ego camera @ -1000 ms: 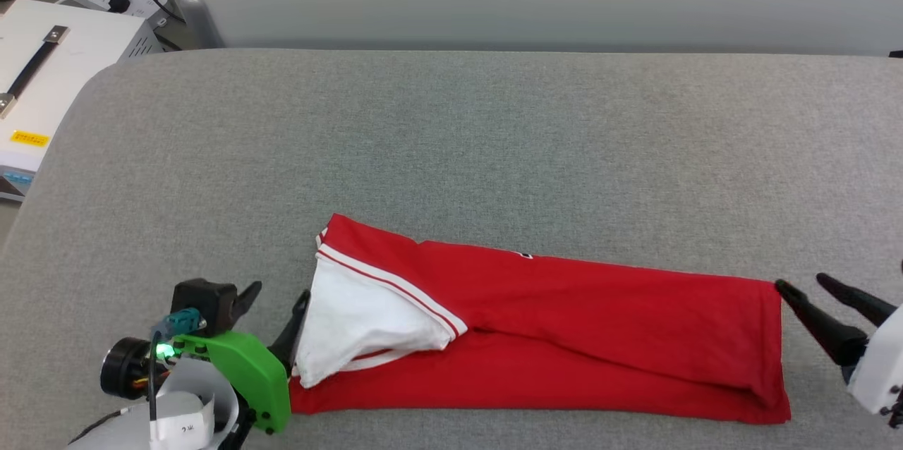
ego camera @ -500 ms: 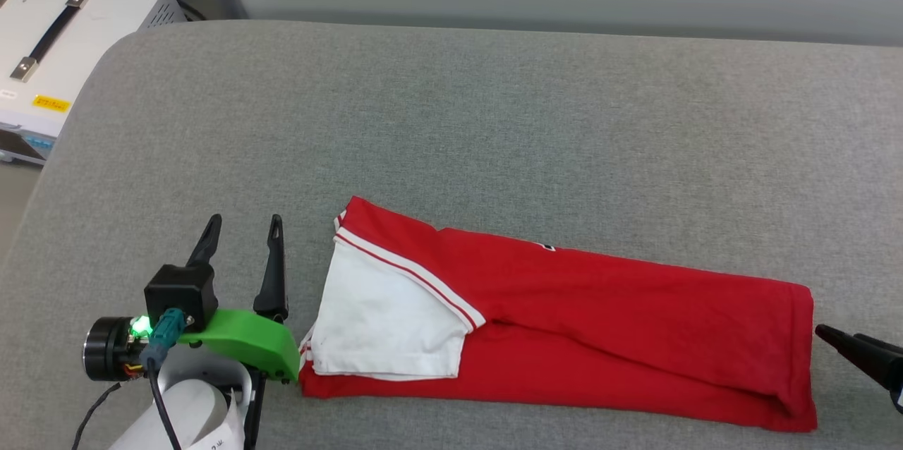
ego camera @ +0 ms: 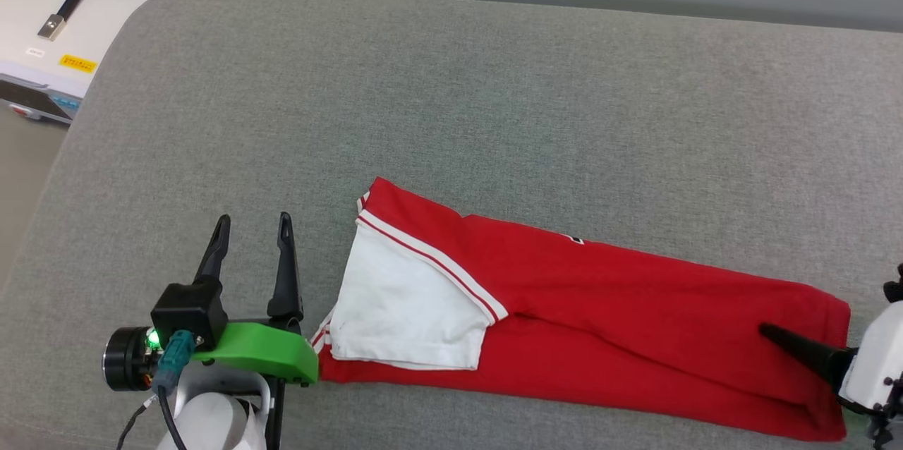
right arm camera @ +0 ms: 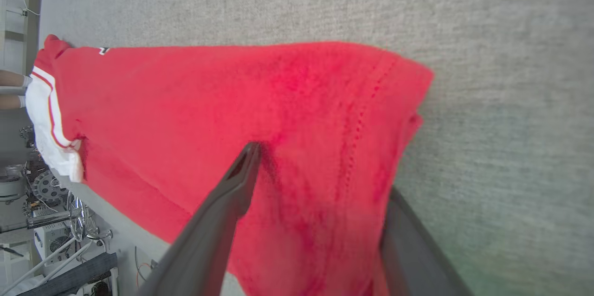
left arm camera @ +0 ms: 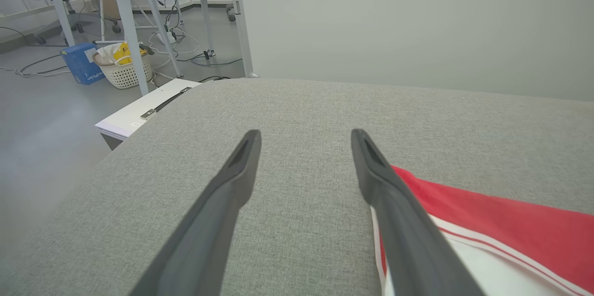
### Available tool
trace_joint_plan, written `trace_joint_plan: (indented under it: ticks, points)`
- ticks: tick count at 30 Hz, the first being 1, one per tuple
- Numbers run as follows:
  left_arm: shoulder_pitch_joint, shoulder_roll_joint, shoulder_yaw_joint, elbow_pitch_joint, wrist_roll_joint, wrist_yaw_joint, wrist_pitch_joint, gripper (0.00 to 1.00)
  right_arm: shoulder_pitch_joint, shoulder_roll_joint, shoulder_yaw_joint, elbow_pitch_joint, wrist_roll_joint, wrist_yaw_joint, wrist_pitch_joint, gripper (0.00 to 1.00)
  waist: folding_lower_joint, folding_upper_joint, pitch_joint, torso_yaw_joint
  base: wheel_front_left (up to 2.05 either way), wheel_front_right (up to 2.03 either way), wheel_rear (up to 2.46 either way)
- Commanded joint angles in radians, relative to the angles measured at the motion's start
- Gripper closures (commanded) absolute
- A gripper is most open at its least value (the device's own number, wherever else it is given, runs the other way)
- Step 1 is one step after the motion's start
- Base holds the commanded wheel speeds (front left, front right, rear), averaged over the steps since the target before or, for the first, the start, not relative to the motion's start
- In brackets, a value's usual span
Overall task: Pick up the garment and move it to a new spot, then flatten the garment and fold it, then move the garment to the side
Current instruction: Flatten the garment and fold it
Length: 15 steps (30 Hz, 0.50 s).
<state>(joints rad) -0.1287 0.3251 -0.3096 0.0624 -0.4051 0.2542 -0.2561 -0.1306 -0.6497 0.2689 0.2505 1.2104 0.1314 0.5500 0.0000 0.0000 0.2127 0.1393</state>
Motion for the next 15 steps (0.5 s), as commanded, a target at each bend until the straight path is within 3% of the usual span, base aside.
trace_joint_plan:
  ticks: [1, 5, 6, 7, 15]
  points:
    - [0.017, -0.026, 0.016, 0.007, 0.026, -0.017, -0.006, 0.0, -0.004, 0.036, 0.033, 0.002, -0.02, -0.001, 0.004, 0.0, 0.0, 0.0, 0.0, 0.003, 0.0, 0.0, 0.0]
    - [0.027, -0.077, 0.056, 0.02, 0.083, -0.054, -0.006, 0.0, -0.01, 0.041, 0.06, -0.003, -0.033, -0.001, -0.008, 0.0, 0.0, 0.0, -0.007, 0.005, 0.0, 0.0, 0.0]
    - [0.031, -0.09, 0.067, 0.022, 0.098, -0.064, -0.006, 0.0, -0.01, 0.036, 0.065, -0.003, -0.039, -0.001, -0.014, 0.61, 0.0, 0.0, -0.01, 0.004, 0.0, 0.0, 0.0]
    - [0.035, -0.101, 0.077, 0.024, 0.112, -0.073, -0.006, 0.0, -0.01, 0.031, 0.068, -0.001, -0.045, -0.001, -0.024, 1.0, 0.0, 0.0, -0.013, 0.003, 0.0, 0.0, 0.0]
    - [0.062, -0.156, 0.138, 0.028, 0.201, -0.126, -0.006, 0.0, -0.004, -0.031, 0.028, 0.055, -0.046, -0.001, -0.082, 1.0, 0.0, 0.0, -0.035, -0.012, 0.0, 0.0, 0.0]
